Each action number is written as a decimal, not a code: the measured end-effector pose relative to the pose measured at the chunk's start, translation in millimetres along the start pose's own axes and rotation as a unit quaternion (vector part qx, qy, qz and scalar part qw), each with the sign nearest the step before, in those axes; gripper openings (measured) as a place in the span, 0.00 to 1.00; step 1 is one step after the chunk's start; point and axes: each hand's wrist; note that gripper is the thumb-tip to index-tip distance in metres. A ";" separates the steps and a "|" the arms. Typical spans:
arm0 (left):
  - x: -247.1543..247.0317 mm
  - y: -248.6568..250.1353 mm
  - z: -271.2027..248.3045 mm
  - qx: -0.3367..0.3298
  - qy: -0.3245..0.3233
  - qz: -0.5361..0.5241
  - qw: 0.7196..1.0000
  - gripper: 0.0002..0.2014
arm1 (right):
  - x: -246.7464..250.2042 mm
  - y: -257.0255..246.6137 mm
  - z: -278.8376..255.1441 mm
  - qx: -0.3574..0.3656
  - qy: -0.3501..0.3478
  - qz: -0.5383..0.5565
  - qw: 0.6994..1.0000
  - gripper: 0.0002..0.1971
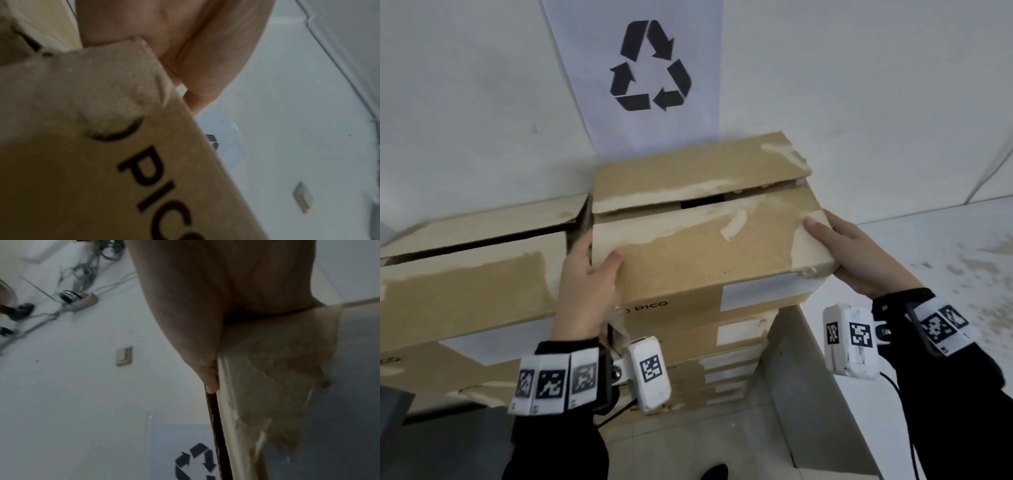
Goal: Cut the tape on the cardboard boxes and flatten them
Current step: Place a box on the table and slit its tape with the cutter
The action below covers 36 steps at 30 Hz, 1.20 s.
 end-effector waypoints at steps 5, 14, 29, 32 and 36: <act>-31.9 45.5 -50.1 -0.074 0.004 -0.033 0.997 0.15 | 57.8 -33.1 -45.0 0.051 0.024 -0.014 0.998 0.13; -212.9 98.0 -157.3 -0.090 -0.057 -0.016 0.994 0.17 | 268.4 -28.3 -137.0 0.032 0.100 -0.008 0.994 0.13; -447.5 141.1 -201.5 -0.027 -0.063 0.045 0.997 0.24 | 504.5 -17.1 -89.2 -0.019 0.124 -0.040 0.991 0.26; -473.4 149.8 -185.3 -0.019 -0.055 0.042 0.997 0.21 | 528.4 -11.7 -58.9 -0.026 0.121 -0.039 0.992 0.27; -504.1 161.2 -161.6 0.008 -0.075 0.078 0.994 0.19 | 538.1 -5.6 -47.7 -0.009 0.145 -0.026 0.989 0.18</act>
Point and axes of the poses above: each hand's wrist, its own z-axis towards the middle knuckle, its own x-axis out of the back of the hand, y = z × x, and after that the axes turned 15 degrees about z, right-handed
